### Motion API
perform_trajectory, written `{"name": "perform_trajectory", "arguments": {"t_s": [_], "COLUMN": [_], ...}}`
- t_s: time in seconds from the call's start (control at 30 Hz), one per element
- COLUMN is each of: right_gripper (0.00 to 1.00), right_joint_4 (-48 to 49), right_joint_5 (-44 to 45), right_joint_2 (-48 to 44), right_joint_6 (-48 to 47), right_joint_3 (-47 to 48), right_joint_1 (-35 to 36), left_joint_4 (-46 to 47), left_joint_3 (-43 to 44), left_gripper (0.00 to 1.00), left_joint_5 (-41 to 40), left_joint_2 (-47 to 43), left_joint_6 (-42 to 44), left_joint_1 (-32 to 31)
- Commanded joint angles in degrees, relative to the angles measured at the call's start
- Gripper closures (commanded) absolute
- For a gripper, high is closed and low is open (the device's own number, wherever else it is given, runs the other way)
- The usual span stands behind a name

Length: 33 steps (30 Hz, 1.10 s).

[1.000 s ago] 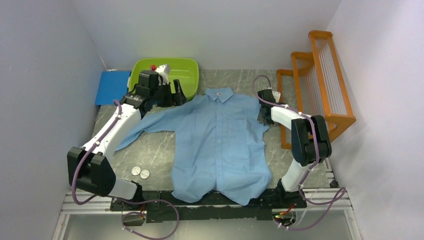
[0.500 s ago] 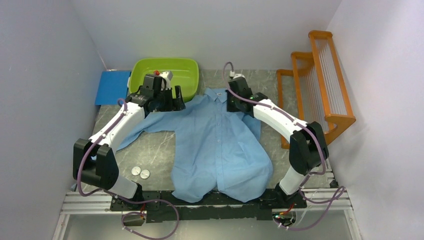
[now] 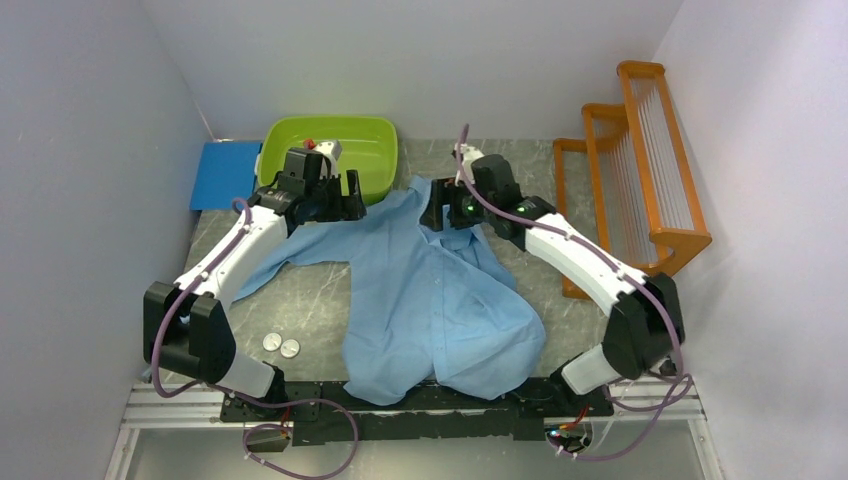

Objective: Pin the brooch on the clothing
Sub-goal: Flatten out the clothes at the center of the board.

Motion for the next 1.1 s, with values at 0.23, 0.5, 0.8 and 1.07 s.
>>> {"name": "perform_trajectory", "arguments": {"t_s": [0.23,0.5,0.8,1.07], "right_gripper": [0.2,0.25,0.81,1.0], "right_joint_4": [-7.4,-7.6,-6.0,-12.5], "right_joint_5": [28.6,32.6,29.6,35.4], "right_joint_2": [-9.1,-3.4,-2.6,-7.8], "right_joint_6": [-3.0,-2.2,-5.1,-4.2], "right_joint_3": [-8.7,-13.7,-15.7,-9.0], "right_joint_1": [-1.5,-2.8,-5.9,-7.5], "left_joint_4": [0.3,-0.5,-1.6,-1.4], "left_joint_3": [1.4,2.0,2.8,2.5], "left_gripper": [0.12,0.12,0.12,0.12], "left_joint_5": [0.0,0.4,0.1,0.2], "left_joint_2": [-1.0,-0.1,0.1,-0.5], "left_joint_6": [0.8,0.8,0.9,0.8], "left_joint_1": [0.0,0.0,0.0,0.0]}}
